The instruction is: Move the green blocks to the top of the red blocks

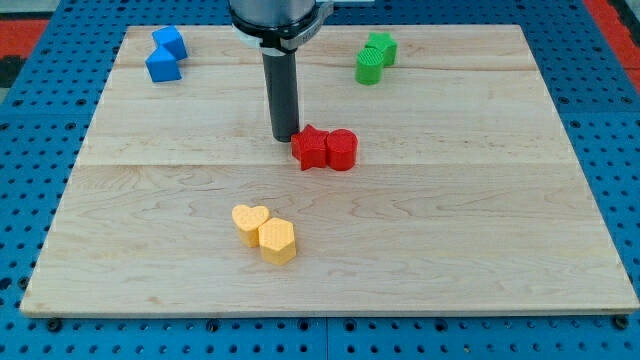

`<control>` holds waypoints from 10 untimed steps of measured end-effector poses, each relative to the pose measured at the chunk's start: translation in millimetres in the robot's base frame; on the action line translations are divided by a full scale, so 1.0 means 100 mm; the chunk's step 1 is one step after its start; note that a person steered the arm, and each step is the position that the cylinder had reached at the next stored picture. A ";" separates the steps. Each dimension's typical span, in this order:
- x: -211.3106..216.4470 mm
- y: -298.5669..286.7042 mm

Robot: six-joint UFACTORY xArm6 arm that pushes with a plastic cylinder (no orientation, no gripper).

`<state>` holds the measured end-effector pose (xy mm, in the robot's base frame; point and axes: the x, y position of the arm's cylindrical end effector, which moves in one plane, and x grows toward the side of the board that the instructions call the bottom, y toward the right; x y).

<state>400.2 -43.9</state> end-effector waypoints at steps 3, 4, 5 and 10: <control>-0.50 0.04; -1.18 -0.12; -1.72 0.03; -1.94 1.11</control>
<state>206.7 67.0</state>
